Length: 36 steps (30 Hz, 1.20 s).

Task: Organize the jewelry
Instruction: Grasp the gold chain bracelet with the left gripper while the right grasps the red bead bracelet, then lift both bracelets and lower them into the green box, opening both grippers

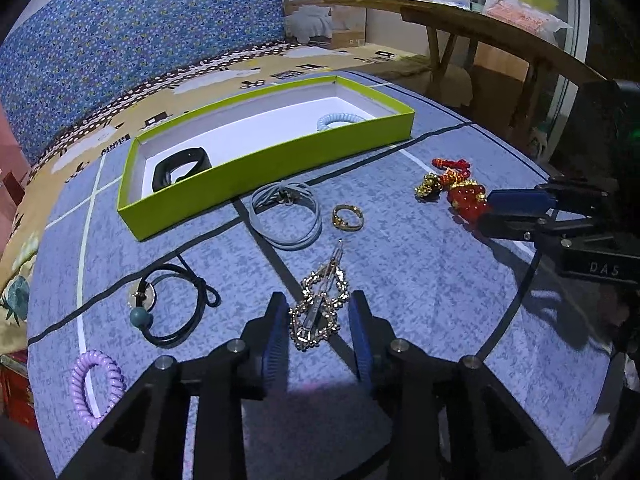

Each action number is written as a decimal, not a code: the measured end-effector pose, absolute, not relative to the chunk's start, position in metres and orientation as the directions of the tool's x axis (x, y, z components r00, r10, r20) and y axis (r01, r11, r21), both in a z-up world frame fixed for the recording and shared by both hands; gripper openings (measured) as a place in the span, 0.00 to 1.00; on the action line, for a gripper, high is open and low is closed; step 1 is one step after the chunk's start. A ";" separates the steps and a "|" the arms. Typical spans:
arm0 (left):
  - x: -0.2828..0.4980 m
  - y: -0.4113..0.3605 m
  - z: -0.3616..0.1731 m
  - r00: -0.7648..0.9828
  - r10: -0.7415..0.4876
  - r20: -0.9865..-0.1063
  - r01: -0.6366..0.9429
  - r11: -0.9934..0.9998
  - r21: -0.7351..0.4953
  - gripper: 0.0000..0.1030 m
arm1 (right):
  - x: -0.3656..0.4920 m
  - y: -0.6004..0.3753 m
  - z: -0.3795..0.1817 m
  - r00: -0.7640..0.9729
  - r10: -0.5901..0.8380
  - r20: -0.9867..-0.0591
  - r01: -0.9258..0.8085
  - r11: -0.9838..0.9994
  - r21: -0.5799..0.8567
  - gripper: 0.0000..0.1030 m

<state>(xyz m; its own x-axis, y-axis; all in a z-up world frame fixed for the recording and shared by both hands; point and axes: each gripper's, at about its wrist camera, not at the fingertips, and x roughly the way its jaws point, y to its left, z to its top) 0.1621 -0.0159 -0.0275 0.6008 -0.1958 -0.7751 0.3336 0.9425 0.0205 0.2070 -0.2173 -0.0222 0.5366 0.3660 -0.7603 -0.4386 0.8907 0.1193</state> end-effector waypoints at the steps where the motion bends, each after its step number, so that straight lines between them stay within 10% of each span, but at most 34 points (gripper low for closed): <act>1: 0.161 -0.016 -0.027 0.599 -0.201 -0.775 0.335 0.942 0.015 0.27 | 0.207 -0.217 -0.022 0.536 0.366 -0.761 -0.439 0.891 0.119 0.35; 36: 0.153 -0.014 -0.027 0.605 -0.198 -0.771 0.292 0.956 -0.017 0.27 | 0.234 -0.197 -0.024 0.508 0.332 -0.795 -0.456 0.886 0.079 0.33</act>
<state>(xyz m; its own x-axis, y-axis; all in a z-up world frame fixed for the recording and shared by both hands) 0.1530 -0.0141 -0.0270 0.6047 -0.1983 -0.7714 0.2923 0.9562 -0.0167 0.2338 -0.1975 -0.0244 0.5082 0.3321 -0.7946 -0.4562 0.8864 0.0787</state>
